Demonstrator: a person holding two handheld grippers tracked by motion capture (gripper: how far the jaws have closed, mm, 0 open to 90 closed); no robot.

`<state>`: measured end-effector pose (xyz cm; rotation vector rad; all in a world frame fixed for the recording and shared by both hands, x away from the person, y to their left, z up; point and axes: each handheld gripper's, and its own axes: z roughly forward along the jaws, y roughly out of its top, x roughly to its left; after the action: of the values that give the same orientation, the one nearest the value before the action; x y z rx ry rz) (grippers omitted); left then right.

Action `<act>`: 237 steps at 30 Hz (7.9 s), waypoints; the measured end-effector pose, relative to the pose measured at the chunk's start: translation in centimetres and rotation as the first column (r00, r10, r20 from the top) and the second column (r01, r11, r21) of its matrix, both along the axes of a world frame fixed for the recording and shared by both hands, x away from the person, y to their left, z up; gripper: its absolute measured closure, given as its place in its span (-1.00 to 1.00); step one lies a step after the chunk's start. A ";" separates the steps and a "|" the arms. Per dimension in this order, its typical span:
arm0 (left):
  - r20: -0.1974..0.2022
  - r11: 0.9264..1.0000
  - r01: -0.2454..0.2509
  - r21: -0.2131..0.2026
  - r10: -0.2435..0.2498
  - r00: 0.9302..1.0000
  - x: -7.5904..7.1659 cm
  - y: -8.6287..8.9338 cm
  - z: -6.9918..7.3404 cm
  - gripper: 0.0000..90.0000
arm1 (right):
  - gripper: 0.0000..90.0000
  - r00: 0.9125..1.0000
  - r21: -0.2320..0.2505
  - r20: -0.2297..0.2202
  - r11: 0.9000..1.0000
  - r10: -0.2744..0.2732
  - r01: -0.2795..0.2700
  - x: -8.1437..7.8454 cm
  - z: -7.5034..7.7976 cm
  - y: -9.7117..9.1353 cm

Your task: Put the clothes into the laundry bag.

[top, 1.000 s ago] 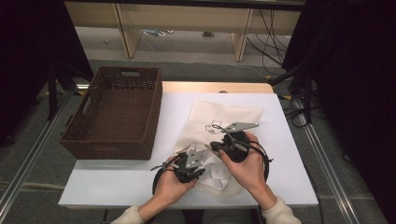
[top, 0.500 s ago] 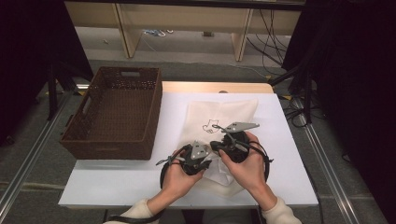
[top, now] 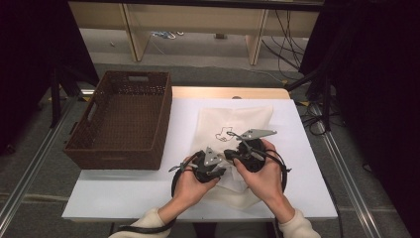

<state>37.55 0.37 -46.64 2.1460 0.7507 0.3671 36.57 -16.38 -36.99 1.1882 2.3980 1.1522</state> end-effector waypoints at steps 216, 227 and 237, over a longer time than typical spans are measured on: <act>0.141 0.998 0.065 0.004 -0.065 0.988 -4.3 1.9 1.3 0.32 | 1.00 0.997 -0.012 -0.055 0.999 -0.054 0.053 0.7 -0.2 -1.1; 0.075 0.994 -0.104 -0.014 0.105 0.992 -4.3 7.7 0.5 -0.10 | 0.99 0.988 -0.085 -0.143 0.995 -0.059 0.047 1.2 -1.3 -1.2; -0.078 0.993 -0.110 0.039 0.113 0.990 -2.9 8.8 -1.7 -0.12 | 0.99 0.968 -0.171 -0.234 0.984 -0.087 0.047 2.4 -2.8 -1.8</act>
<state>34.69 9.13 -48.30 2.1666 0.9194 0.3562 38.98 -18.23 -39.75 1.4124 2.5454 0.8113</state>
